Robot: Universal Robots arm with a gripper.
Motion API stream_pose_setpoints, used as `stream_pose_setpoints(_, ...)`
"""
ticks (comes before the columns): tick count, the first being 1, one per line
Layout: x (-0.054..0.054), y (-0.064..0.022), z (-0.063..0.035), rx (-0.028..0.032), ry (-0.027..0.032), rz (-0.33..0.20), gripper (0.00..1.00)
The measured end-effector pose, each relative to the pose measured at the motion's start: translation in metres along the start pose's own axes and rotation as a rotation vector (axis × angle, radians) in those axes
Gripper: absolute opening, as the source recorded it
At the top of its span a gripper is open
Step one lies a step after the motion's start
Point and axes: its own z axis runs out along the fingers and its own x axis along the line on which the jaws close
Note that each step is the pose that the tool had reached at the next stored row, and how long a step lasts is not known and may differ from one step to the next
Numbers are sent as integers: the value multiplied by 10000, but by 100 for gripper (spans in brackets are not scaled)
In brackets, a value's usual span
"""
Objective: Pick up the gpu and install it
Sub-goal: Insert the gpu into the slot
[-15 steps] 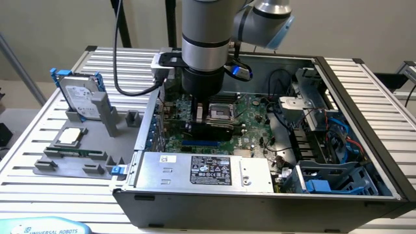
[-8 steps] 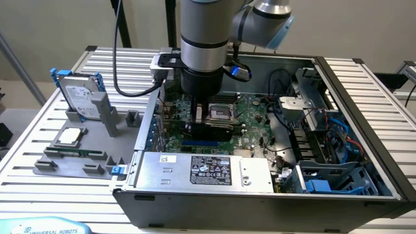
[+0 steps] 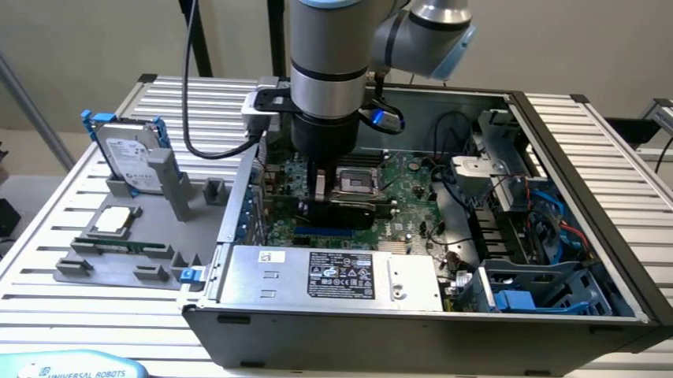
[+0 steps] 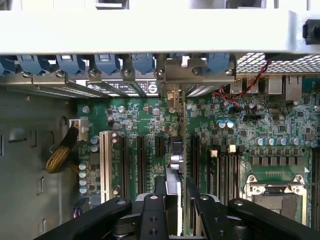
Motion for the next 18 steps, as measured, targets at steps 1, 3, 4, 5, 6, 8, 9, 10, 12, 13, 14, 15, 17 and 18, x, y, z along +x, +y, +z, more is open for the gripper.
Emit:
stream_pose_setpoints(1, 0, 0, 6, 1, 1, -1, 27)
stream_pose_setpoints(3, 0, 1, 18, 2, 0, -1, 27)
stream_pose_setpoints(4, 0, 1, 23, 1, 0, 0, 27)
stream_pose_setpoints(5, 0, 1, 29, 1, 0, 0, 27)
stream_pose_setpoints(6, 0, 2, 34, 1, 0, 0, 27)
stream_pose_setpoints(8, 1, 4, 43, 1, 1, 0, 27)
stream_pose_setpoints(9, 1, 6, 47, 0, 2, 0, 27)
stream_pose_setpoints(10, 1, 7, 49, 0, 3, 0, 27)
stream_pose_setpoints(12, 0, 8, 53, 1, 1, -1, 27)
stream_pose_setpoints(13, -1, 8, 54, 1, 1, -1, 27)
stream_pose_setpoints(14, -1, 8, 55, 1, 1, -1, 27)
stream_pose_setpoints(15, -2, 8, 56, 1, 1, 0, 27)
stream_pose_setpoints(17, -4, 8, 59, 2, -2, -1, 27)
stream_pose_setpoints(18, -6, 8, 60, 2, -1, 0, 27)
